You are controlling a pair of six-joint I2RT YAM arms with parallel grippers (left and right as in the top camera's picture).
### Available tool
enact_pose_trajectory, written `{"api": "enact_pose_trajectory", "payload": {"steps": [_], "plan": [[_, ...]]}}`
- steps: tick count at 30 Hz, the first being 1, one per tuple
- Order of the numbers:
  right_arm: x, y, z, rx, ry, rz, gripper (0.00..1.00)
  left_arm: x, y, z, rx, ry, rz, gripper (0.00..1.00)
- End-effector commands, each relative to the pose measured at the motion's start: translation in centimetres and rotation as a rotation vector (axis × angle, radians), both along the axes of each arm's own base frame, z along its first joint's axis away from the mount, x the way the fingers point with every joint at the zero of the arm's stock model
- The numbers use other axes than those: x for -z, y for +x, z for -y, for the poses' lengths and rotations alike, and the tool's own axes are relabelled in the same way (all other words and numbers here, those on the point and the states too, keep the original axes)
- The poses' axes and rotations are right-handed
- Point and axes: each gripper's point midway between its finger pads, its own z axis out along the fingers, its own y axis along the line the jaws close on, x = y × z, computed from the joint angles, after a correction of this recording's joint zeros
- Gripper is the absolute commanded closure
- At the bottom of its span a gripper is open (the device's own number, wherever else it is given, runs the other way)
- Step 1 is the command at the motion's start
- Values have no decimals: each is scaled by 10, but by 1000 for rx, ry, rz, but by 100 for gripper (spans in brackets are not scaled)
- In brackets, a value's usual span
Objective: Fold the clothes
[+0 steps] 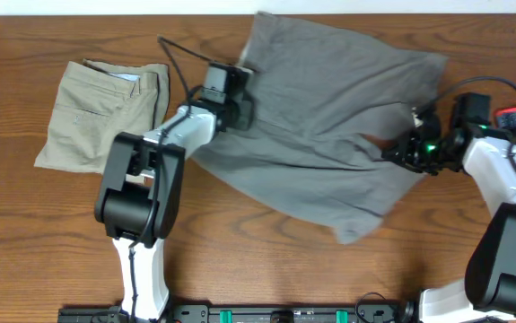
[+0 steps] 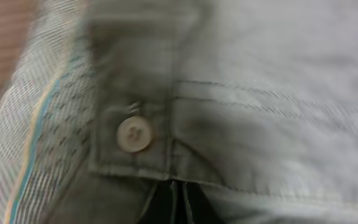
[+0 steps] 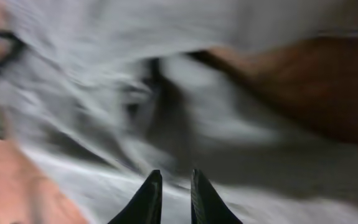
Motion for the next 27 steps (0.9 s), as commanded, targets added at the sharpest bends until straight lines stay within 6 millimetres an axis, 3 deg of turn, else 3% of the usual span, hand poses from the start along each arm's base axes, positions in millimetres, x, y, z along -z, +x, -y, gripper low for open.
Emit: {"api": "enact_pose_trajectory", "payload": {"steps": [1,4,9,10,11,12,16,18,21,22,27], "plan": [[7,0,5,5,-158,-22,83,34,1,-77,-344,93,-86,94],[18,-5,-12,-38,-157,-47,83,35,0,-93,-400,83,-110,94],[47,-30,-40,-111,-147,-153,79,36,-2,-96,-391,97,-124,94],[53,-35,-45,-119,-146,-178,76,36,-2,-95,-389,97,-124,94],[60,-41,-48,-125,-150,-203,64,36,-2,-95,-390,97,-124,94],[66,-46,-50,-127,-152,-227,60,36,-2,-96,-390,97,-124,94],[85,-50,-57,-115,-147,-267,52,36,-2,-95,-389,96,-124,94],[89,-49,-56,-115,-149,-268,65,36,-2,-95,-390,96,-124,94],[88,-43,-47,-97,-185,-247,95,36,-2,-95,-389,96,-125,94],[87,-38,-40,-83,-218,-236,99,36,-2,-95,-389,96,-125,94],[60,-9,1,26,-301,-157,99,36,-2,-95,-388,94,-125,95]]}}
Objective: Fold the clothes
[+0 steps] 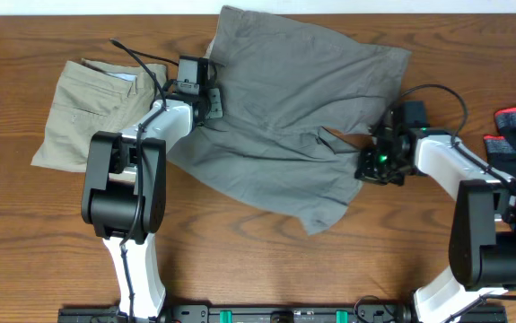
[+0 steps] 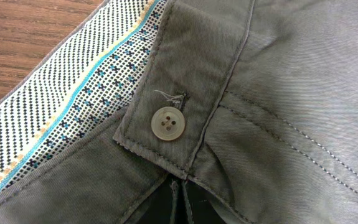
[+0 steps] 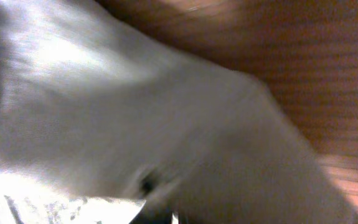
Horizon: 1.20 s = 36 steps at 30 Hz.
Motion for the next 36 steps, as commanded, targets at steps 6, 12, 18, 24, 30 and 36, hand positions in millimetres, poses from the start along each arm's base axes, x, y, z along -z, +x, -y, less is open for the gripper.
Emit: {"api": "enact_pose_trajectory", "payload": {"steps": [6,12,18,24,30,36], "plan": [[-63,63,87,118,-155,257,99,35,-18,-17,-39,58,-94,94],[-97,92,94,-20,-140,430,99,34,-17,-17,-40,57,-90,94],[-95,83,93,28,-85,384,41,30,-14,-16,-38,52,-82,76],[-92,22,41,-46,178,153,50,14,-6,-15,-38,46,-47,63],[-97,-38,-17,-309,287,-10,45,1,-1,-14,-23,50,-16,57],[-69,-73,-40,-368,126,-168,44,1,-1,-14,-23,50,-18,56]]}}
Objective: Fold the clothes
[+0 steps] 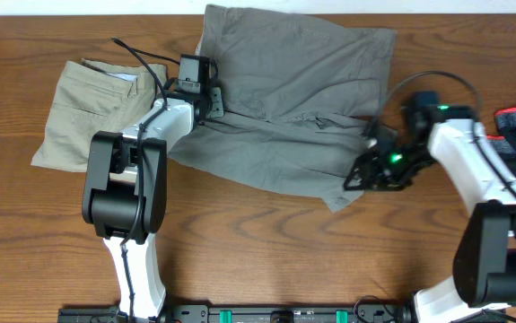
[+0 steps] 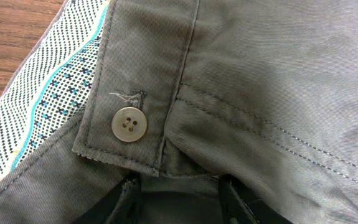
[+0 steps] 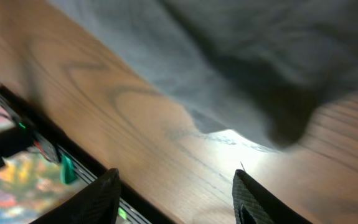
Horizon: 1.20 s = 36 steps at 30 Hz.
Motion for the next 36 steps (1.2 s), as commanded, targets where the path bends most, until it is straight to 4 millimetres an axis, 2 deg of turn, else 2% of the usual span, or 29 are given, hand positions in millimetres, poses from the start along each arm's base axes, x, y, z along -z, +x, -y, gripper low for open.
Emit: {"api": "enact_pose_trajectory", "payload": {"steps": [1,6,10,12,15,19,24,31,34,36], "plan": [[17,-18,-1,8,-128,-56,46,5,-3,-17,-29,49,-19,56],[52,-42,-10,142,-199,-158,64,5,-3,-17,-29,49,-19,56],[63,-42,-16,159,-190,-138,61,4,-3,-17,-29,49,-19,55],[68,-40,-18,209,-195,-146,57,4,-3,-17,-29,49,-19,55],[74,-36,-19,279,-196,-150,56,4,-3,-17,-29,49,-19,55],[80,-34,-17,333,-210,-148,56,5,-3,-17,-29,49,-20,55],[81,-21,-19,343,-192,-101,61,5,-4,-13,-18,32,-22,55],[81,-16,-18,348,-194,-78,83,5,-4,-12,-16,28,-22,55],[81,-10,-18,352,-196,-52,96,5,-4,-12,-15,27,-22,55],[78,-7,-17,354,-190,-41,98,5,-4,-12,-15,27,-23,55]]}}
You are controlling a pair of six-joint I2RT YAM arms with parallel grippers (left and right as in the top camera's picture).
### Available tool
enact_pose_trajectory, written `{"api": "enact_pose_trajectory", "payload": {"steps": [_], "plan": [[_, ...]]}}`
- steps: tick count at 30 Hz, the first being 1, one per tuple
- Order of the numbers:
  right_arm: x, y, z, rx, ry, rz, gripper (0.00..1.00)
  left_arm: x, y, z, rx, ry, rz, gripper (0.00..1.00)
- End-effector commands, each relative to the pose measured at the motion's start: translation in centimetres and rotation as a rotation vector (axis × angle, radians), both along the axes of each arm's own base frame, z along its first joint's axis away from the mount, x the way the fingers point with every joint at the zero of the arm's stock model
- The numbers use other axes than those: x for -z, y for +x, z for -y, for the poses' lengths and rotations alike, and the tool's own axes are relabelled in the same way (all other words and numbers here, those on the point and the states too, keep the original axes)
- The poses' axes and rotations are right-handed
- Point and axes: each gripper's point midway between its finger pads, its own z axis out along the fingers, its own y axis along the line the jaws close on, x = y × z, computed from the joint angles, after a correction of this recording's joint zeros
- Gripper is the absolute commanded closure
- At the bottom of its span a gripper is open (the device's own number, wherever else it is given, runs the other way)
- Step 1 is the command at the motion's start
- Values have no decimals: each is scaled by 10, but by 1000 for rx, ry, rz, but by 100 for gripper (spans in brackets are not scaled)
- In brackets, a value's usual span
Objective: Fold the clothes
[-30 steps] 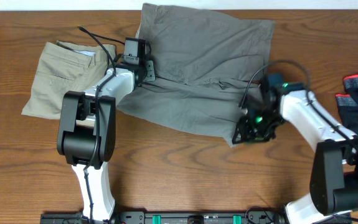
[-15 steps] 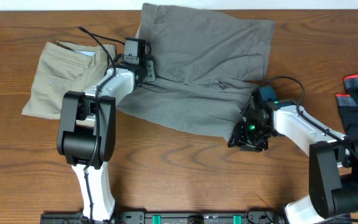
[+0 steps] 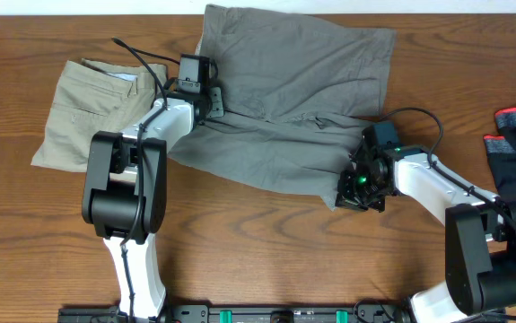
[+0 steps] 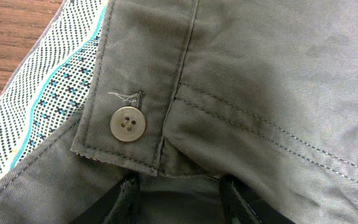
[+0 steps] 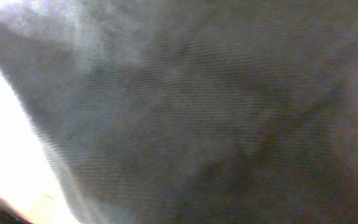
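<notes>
The grey shorts [image 3: 293, 81] lie spread at the back middle of the table, with the lower leg edge reaching toward the front right. My left gripper [image 3: 207, 102] rests at the waistband beside the button [image 4: 127, 124]. It stands open [image 4: 177, 200], with grey cloth lying between its fingers [image 4: 126, 198]. My right gripper [image 3: 354, 187] sits at the lower right corner of the shorts. Blurred grey cloth [image 5: 197, 112] fills the right wrist view, and its fingers are hidden.
Folded khaki shorts [image 3: 100, 112] lie at the back left, just left of my left arm. A dark garment with red trim sits at the right edge. Bare wooden table [image 3: 258, 260] runs along the front.
My right gripper has moved from over the bare table by the hem to the shorts' lower right corner, so cloth now fills its view. The left gripper and shorts have not moved.
First both grippers were shut on the grey shorts, which lay further right. Then the shorts sat further left, still held at the waistband. Later they lay flatter, with both grippers open. Now the right gripper is at the lower right corner.
</notes>
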Motion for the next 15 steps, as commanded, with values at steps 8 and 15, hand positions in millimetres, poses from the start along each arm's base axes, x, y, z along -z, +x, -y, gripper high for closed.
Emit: {"api": "enact_pose_trajectory", "payload": {"steps": [8,15], "plan": [[-49,6,65,35,-241,137,99,5,-3,-13,-3,37,-21,55],[-99,6,113,82,-303,269,99,5,-4,-13,7,43,-21,55]]}}
